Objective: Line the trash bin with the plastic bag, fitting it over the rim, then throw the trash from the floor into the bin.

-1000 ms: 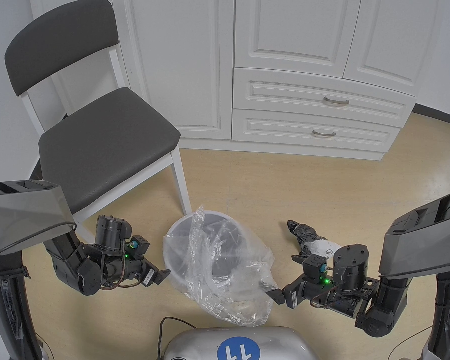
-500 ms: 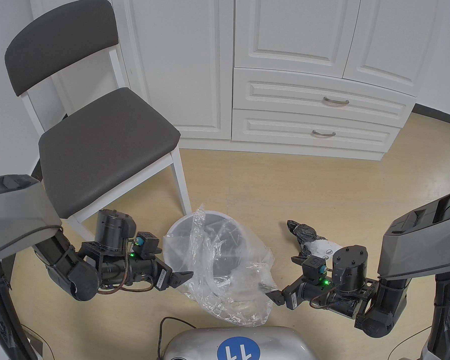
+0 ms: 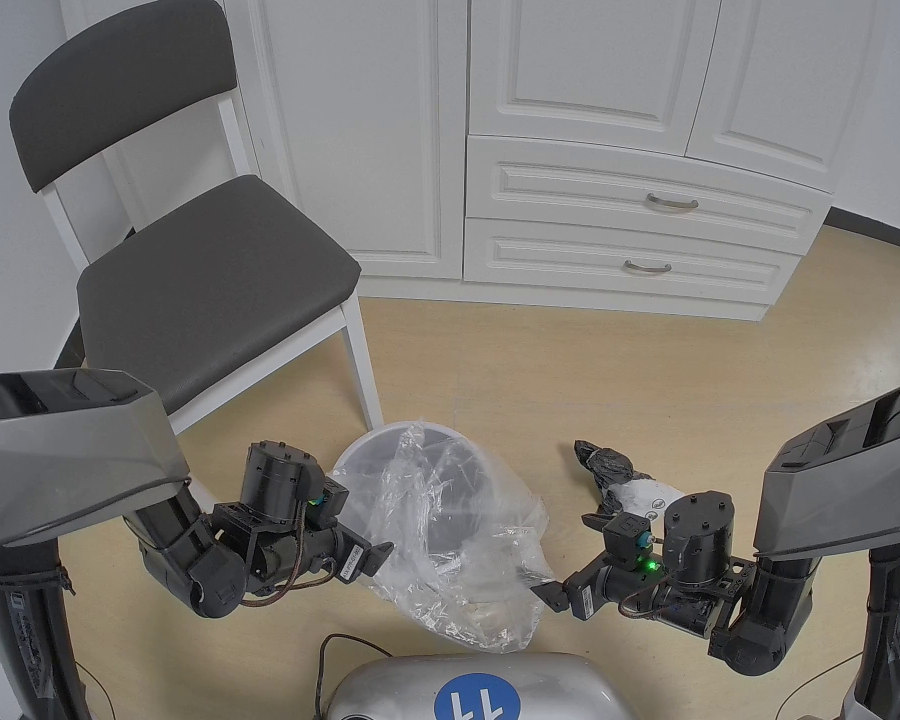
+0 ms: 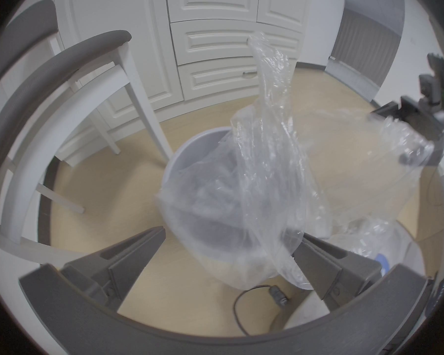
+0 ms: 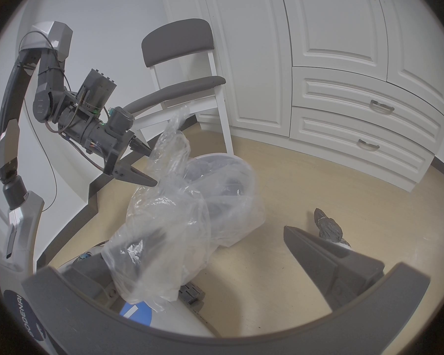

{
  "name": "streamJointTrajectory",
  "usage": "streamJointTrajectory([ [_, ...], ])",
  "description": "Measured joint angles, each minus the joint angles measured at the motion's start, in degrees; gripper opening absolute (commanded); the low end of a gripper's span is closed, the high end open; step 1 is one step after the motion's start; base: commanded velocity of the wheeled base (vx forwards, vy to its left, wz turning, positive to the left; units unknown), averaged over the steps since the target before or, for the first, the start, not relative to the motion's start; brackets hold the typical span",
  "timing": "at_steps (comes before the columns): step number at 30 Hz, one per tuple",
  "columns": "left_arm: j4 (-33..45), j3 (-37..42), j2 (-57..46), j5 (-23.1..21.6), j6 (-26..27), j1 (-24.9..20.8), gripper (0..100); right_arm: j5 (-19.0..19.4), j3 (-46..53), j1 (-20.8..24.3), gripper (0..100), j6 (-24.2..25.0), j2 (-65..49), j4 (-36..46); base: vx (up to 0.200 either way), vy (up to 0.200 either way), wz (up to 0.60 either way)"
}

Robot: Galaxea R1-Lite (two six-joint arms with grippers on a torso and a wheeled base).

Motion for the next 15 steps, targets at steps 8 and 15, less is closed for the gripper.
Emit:
streamJointTrajectory([
  [8,-0.6,1.5,-0.2,6.7,7.7,4.5,100,-0.1,1.0,-0.5,100,-1.0,-0.1,0.0,0.0,0.0,0.0],
  [15,-0.9,5.8,-4.5,7.1,10.8,11.0,100,-0.1,3.9,-2.0,100,-8.4,0.1,0.0,0.0,0.0,0.0],
])
